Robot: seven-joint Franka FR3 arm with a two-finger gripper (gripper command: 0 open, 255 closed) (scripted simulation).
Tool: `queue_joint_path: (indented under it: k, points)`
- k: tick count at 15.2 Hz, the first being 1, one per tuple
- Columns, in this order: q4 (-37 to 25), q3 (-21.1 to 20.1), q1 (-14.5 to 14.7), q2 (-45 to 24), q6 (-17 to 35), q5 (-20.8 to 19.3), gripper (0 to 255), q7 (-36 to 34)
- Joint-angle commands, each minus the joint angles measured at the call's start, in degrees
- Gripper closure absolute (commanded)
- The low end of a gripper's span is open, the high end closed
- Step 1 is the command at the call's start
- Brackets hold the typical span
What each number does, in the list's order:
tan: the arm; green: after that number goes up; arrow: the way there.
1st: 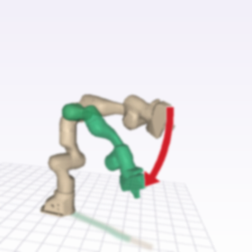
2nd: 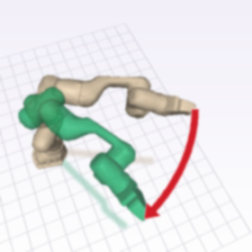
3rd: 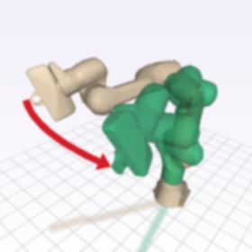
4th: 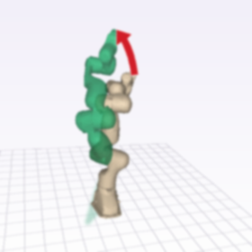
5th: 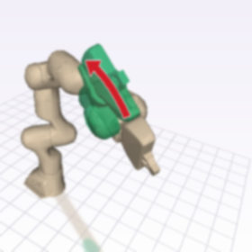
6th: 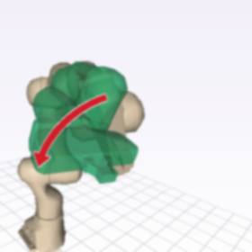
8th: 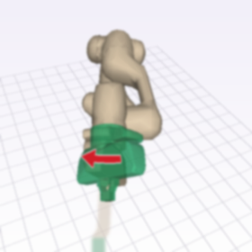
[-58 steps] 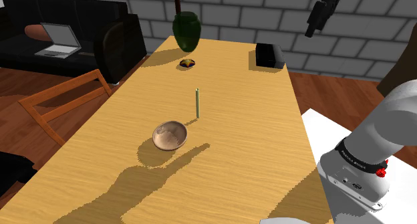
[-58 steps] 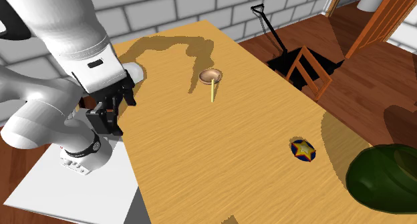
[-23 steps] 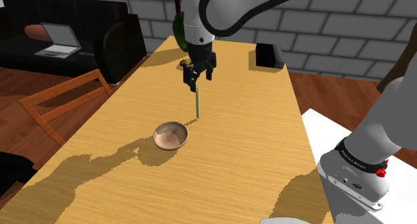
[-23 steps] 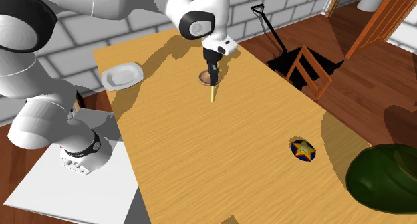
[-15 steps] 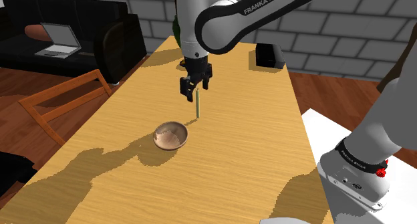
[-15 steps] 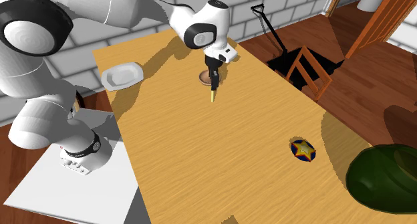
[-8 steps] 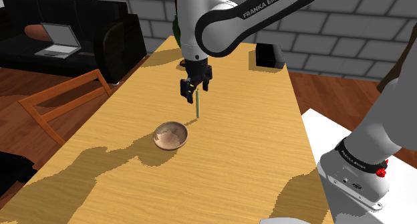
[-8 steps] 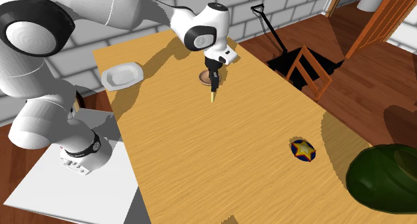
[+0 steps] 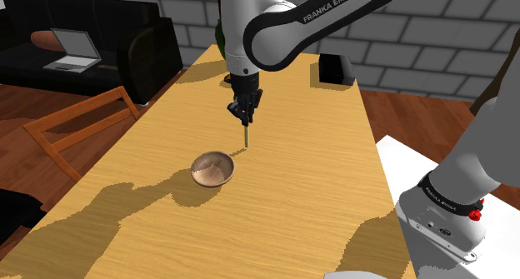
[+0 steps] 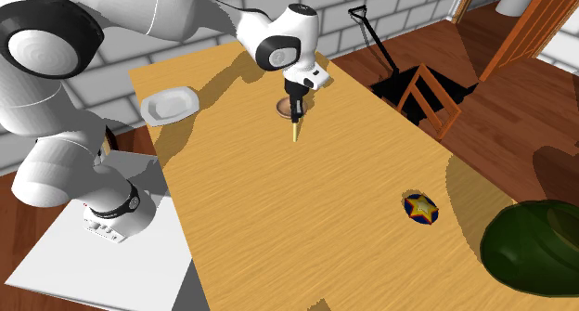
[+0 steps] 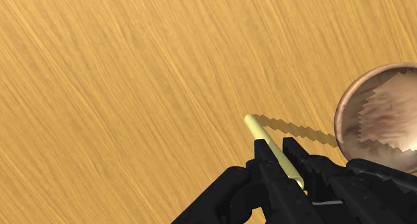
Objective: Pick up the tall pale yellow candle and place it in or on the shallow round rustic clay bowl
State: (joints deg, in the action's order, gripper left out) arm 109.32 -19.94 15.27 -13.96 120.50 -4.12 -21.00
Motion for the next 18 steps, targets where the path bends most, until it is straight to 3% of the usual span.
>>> queue_joint_path:
  k: [1,18]
  points:
    - [0.01,0.00,0.00,0.00,0.00,0.00,255,0.00]
    - [-6.87,-0.42,-0.33,3.88,-10.51,1.67,255,0.96]
